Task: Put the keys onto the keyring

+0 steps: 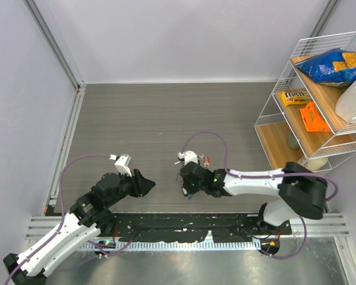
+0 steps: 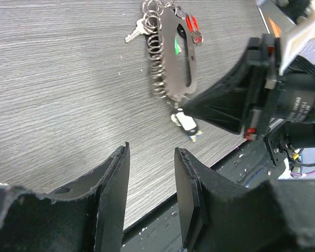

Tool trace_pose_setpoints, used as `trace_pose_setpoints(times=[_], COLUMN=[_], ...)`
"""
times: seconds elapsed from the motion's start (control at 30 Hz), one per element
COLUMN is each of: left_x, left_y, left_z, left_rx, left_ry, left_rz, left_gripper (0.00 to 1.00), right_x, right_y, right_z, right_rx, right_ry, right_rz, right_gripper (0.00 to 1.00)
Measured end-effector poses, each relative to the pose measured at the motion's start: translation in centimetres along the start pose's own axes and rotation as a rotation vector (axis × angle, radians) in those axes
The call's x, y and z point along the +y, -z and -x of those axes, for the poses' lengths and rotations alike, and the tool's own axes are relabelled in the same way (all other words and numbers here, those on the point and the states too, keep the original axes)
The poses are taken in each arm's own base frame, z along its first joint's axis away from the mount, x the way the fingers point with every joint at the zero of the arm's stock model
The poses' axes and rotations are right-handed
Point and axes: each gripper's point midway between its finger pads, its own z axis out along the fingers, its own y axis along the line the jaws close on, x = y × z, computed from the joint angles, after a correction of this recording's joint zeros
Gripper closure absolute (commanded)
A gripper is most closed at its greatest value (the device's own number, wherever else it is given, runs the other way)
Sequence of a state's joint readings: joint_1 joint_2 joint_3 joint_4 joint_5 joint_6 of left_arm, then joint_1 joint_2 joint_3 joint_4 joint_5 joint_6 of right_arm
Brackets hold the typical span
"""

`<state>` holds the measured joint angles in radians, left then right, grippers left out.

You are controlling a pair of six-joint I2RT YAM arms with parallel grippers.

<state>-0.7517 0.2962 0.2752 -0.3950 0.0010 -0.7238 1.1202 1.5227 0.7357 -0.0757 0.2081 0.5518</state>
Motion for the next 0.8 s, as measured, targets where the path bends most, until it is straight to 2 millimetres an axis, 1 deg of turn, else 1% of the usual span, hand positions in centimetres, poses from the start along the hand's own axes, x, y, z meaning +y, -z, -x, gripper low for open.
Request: trace_pose_setpoints(times=[0.17,0.2,0.3,0.33,0.37,0.43,0.47,0.5,0.63,0.73,0.8], left_x=[0.1,0.2,0.3,0.3,0.3,0.2,0.1,0.1,-0.1,0.0,0.0], left_y=[0.0,-0.1,-0.1,-0.2,-0.2,-0.4,-0.5,-0.7,-1.1,-1.4,-1.5], left_z=[-0.2,-0.2,-0.4,-0.4,-0.5,-0.6,-0.7,-0.8,-1.1,-1.5,-1.6], left_rx=[0.001,0.001,0.006,0.008,0.011,0.022,0.029,0.034,0.059,0.08,0.086], left_ry=[0.001,0.0,0.001,0.001,0.0,0.001,0.001,0.001,0.0,-0.002,-0.003], left_rz=[0.001,0.001,0.005,0.003,0.002,-0.001,-0.002,-0.003,-0.008,-0.007,-0.006], left_gripper=[0.55,0.55,0.55,0.55,0.55,0.55,0.55,0.55,0.56,0.56,0.56], right_x=[-3.4,-4.3,-6.1,-6.6,-6.9,-7.9,-8.4,-8.9,-9.9,-9.9,-9.3], right_y=[4.0,5.2,8.0,8.7,9.3,10.5,11.0,11.4,11.8,11.2,10.3], right_z=[-2.9,-3.7,-5.0,-5.1,-5.2,-5.5,-5.5,-5.5,-4.9,-3.6,-2.1], right_rx=[0.026,0.036,0.044,0.04,0.037,0.025,0.017,0.006,-0.038,-0.062,-0.074], right_ry=[-0.011,-0.011,-0.021,-0.031,-0.04,-0.077,-0.092,-0.104,-0.128,-0.12,-0.115], right_rz=[-0.051,-0.061,-0.087,-0.097,-0.105,-0.138,-0.157,-0.176,-0.231,-0.261,-0.272], right_gripper=[0.94,0.94,0.94,0.87,0.64,0.44,0.39,0.36,0.32,0.31,0.31])
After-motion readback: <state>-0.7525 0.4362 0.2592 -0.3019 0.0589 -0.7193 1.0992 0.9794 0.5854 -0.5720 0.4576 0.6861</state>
